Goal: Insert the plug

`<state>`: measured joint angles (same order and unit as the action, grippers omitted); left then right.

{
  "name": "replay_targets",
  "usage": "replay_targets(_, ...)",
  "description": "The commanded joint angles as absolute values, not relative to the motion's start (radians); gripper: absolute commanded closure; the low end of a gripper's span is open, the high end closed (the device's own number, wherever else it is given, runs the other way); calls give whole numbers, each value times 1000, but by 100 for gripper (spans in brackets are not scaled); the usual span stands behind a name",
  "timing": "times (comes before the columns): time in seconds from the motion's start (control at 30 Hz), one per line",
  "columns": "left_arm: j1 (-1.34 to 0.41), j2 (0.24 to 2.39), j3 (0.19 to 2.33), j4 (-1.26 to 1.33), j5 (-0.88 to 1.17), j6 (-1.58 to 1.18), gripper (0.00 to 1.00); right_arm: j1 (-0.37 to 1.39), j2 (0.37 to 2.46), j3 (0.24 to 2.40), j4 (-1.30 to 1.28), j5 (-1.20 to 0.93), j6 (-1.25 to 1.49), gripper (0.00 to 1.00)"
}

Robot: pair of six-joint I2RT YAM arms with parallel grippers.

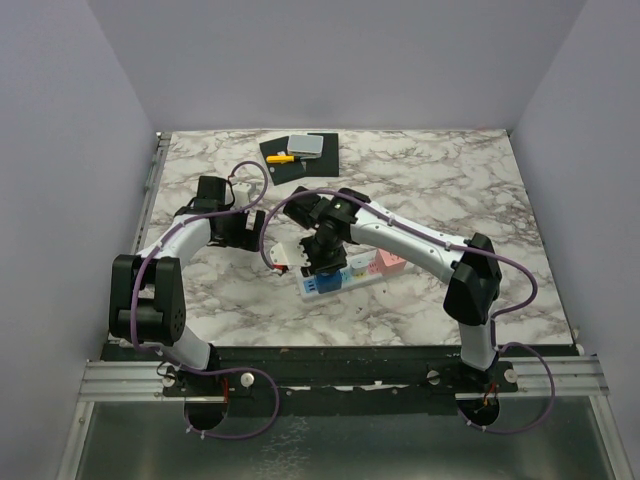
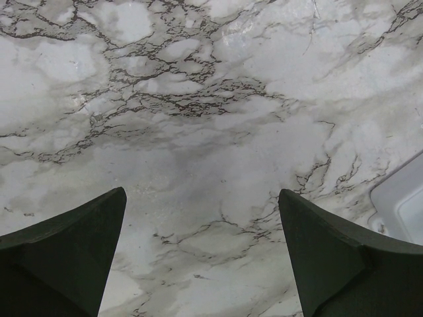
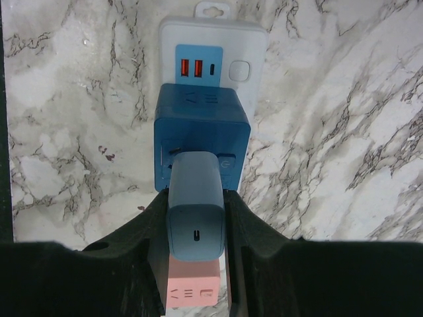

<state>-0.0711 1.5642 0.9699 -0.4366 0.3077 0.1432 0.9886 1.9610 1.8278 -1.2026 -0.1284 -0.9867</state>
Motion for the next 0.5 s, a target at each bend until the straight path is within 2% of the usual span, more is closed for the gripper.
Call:
replay_targets(0.0,-58,1537,977,-443,334,159,1,1001,2010,1832,-1213,-115,-991,99)
replay_targets(0.47,-48,1538,975,-443,345,160,1,1012,2028,1854,-1224,-95,-993,99)
